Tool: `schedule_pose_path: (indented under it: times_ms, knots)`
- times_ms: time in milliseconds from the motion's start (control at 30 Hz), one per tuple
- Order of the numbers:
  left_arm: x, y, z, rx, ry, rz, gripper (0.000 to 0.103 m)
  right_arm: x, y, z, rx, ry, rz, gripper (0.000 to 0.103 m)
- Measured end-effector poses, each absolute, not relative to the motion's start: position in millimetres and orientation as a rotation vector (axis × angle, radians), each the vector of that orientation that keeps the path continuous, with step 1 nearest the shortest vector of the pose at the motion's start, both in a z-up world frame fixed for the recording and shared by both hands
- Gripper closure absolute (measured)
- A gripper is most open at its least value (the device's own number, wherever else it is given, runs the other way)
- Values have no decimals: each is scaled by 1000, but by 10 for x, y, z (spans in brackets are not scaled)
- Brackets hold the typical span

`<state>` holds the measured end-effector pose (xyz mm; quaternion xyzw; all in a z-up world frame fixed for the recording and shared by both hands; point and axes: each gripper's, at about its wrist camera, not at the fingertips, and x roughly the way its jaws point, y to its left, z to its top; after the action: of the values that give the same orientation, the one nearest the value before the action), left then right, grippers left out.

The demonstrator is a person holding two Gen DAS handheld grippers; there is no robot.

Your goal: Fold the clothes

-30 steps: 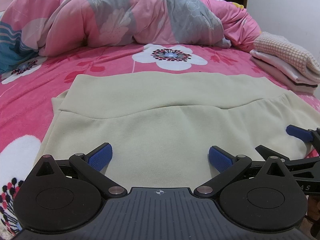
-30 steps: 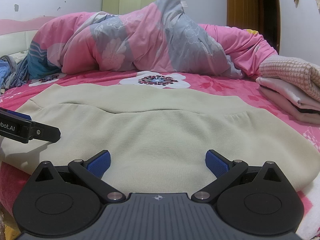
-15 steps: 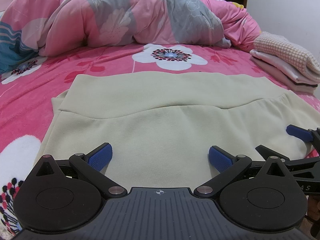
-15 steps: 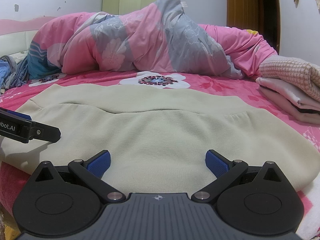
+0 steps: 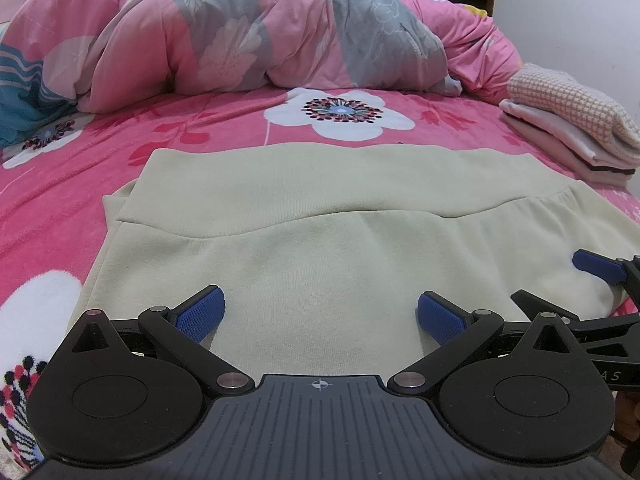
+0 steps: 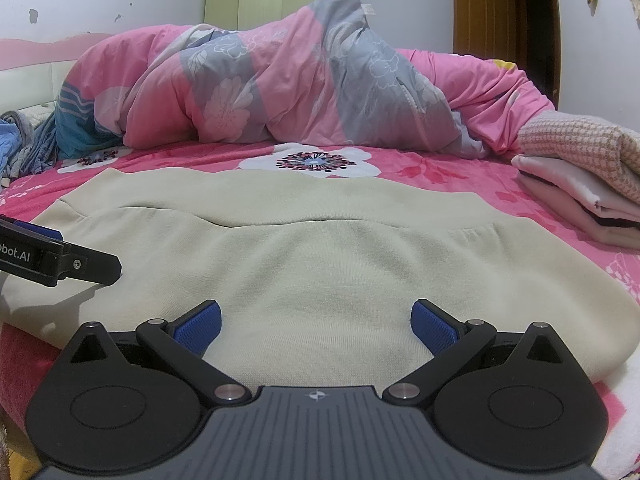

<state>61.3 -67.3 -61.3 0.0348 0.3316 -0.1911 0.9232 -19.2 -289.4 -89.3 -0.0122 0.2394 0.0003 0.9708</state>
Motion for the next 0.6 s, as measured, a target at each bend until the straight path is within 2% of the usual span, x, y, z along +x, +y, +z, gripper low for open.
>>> schedule_pose_path:
  times_ms: [600]
  knots:
    - [617, -666, -609, 69, 688, -397, 0, -197, -2888, -896, -25, 480, 1, 0]
